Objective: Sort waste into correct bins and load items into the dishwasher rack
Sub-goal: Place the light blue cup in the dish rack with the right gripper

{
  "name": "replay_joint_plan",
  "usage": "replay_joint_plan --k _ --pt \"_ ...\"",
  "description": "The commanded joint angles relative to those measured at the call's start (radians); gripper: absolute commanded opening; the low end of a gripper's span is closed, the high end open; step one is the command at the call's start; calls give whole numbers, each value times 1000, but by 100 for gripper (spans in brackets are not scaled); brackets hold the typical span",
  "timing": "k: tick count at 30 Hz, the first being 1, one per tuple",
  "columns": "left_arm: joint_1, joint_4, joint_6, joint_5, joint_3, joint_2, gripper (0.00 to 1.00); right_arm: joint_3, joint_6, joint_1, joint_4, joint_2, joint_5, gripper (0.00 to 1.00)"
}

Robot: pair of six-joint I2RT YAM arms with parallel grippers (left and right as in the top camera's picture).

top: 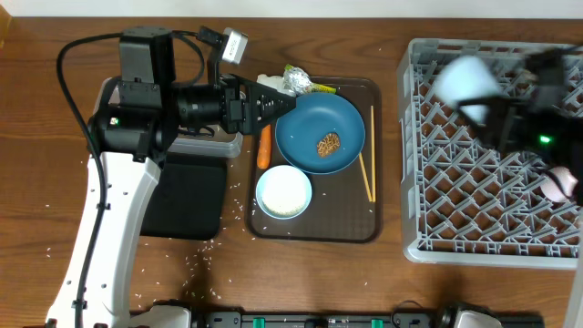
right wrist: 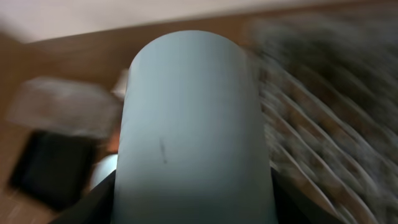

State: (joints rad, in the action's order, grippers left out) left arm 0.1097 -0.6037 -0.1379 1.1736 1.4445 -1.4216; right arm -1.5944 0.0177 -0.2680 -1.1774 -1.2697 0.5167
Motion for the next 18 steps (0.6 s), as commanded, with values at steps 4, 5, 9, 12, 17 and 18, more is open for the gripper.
replay_joint_plan --k 4,5,9,12,17,18 --pt "1 0 -5 -16 3 2 78 -7 -224 -257 -148 -58 -307 48" --pt "1 0 -5 -16 3 2 78 -6 -229 -286 -177 -76 -308 47" --pt "1 0 -5 -16 3 2 78 -4 -236 -351 -263 -151 -365 46" --pt "1 0 -5 -16 3 2 78 8 -260 -364 -278 -208 -488 45" --pt "1 0 -5 -16 3 2 78 19 -340 -375 -269 -292 -666 47" --pt "1 0 -5 -16 3 2 78 19 -340 -378 -263 -311 -666 47"
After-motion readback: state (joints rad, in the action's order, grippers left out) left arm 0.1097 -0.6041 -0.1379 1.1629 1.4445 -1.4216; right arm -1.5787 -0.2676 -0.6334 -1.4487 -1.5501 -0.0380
